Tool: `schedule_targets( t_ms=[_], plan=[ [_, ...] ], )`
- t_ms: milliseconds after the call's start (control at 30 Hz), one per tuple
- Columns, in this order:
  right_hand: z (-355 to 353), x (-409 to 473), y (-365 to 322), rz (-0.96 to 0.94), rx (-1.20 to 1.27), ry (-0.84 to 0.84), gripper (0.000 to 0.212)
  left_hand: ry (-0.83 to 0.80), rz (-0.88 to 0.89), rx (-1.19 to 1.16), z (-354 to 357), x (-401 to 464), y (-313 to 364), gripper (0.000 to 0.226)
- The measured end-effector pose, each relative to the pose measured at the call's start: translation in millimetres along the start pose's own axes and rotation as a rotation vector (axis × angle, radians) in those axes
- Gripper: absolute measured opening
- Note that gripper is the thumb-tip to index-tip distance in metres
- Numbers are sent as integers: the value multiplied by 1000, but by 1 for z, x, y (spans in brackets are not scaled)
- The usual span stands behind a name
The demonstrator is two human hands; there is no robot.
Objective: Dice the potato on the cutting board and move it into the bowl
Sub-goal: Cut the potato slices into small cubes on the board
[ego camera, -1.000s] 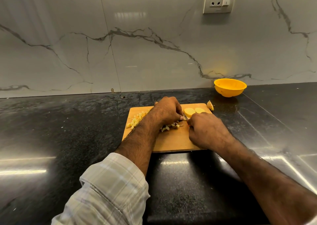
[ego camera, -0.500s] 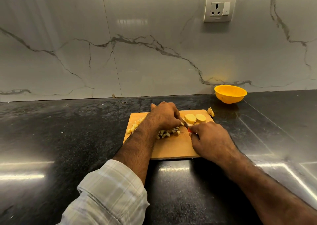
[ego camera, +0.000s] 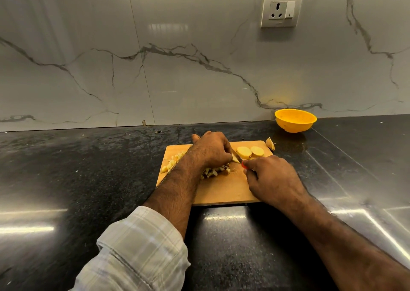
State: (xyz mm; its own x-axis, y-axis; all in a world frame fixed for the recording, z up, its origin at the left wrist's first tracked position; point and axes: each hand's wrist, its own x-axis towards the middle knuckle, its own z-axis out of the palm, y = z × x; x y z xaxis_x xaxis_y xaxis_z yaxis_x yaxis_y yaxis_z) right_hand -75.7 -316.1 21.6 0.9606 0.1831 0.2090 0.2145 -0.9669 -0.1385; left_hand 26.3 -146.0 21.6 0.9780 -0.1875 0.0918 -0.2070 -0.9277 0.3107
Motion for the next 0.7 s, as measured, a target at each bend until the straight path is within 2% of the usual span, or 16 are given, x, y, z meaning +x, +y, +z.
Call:
schedule_targets(
  t_ms=[200,367,567,700],
  plan=[
    [-7,1,-3,63,-96,-103,36,-6,-9,35,1,0,2,13],
    [-12,4,-3,95,-135,-106,39,65,2,152,8,2,9,35],
    [-14,2,0,118,-102,-73,40,54,-65,271,17,6,19,70],
    [-14,4,-1,121,-96,-131,39,26,-79,239,16,7,21,66]
  ],
)
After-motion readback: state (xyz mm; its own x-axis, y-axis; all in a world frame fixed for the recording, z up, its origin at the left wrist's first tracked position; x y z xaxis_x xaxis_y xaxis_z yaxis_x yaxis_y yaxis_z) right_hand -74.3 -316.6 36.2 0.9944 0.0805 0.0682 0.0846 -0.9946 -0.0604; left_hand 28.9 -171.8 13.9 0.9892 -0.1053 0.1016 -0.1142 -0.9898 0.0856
